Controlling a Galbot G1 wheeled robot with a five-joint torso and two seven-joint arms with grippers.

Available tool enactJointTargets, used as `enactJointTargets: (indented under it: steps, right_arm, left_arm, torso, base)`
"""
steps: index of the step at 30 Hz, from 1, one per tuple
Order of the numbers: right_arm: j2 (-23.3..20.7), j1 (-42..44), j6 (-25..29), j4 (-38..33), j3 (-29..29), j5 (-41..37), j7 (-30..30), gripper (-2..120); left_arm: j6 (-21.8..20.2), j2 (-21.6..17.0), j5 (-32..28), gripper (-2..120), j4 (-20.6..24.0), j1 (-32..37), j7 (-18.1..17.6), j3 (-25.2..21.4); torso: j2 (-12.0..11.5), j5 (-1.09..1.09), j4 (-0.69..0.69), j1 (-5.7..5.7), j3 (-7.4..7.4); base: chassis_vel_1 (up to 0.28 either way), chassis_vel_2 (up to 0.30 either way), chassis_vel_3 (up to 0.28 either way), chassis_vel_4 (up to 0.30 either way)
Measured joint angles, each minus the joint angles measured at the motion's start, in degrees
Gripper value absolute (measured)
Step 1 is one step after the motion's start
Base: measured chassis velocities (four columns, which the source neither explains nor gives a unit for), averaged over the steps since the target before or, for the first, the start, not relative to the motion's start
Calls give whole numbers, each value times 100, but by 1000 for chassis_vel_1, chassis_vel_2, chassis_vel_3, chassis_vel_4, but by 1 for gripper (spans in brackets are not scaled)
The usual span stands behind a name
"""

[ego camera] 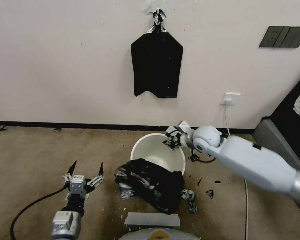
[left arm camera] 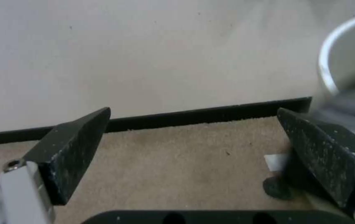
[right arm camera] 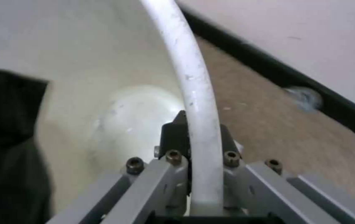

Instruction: Place a trash bag onto the trash bin.

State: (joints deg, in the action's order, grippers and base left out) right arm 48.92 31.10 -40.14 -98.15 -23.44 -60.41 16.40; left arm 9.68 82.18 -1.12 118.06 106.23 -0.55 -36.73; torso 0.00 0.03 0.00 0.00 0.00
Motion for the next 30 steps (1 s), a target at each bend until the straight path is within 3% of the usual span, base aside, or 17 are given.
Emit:
enactJointTargets:
  steps: [2, 3, 6, 7, 9, 17, 23, 30]
  right_arm:
    - [199, 541, -20, -347, 534, -482, 1062, 1]
    - [199, 541, -20, -347, 534, -482, 1062, 1]
    - [527, 950, -63, -649, 1006, -1037, 2285, 1]
    - [527, 950, -63, -649, 1006, -1037, 2285, 1]
    - [698, 1159, -101, -810, 1236, -1451, 2834, 1]
    - [1162, 1770, 13, -1065, 1799, -1792, 3723, 1]
    - [1603, 2670, 425, -1442, 2414, -1613, 4306, 1]
    - [1903, 3188, 686, -1849, 2511, -1371, 4812, 1]
  left_arm:
    - [-47, -11, -1, 100, -3, -15, -1, 46]
    - [-47, -11, -1, 100, -3, -15, -1, 46]
    - [-81, -15, -1, 100, -3, -23, -4, 62]
    - [-81, -15, -1, 100, -3, -23, -4, 62]
    - [-84, -27, -1, 100, -3, -11, -5, 58]
    - [-84, -36, -14, 100, -2, 2, -12, 17]
    - [-102, -100, -160, 100, 5, -96, -32, -59]
    - [-112, -129, -256, 100, 44, -128, -36, -187]
  torso:
    - [0, -2, -2, 0, 0]
    - [0, -2, -2, 0, 0]
    - [0, -5, 0, 0, 0]
    - [0, -5, 0, 0, 0]
    - [0, -1, 0, 0, 0]
    - [0, -3, 1, 0, 0]
    - [0, -4, -1, 0, 0]
    - [0, -4, 0, 0, 0]
  base:
    - [0, 0, 0, 0]
    - [0, 0, 0, 0]
    - [0, 0, 0, 0]
    - [0, 0, 0, 0]
    - [0, 0, 0, 0]
    - [0, 0, 0, 0]
    - [0, 0, 0, 0]
    - [0, 0, 0, 0]
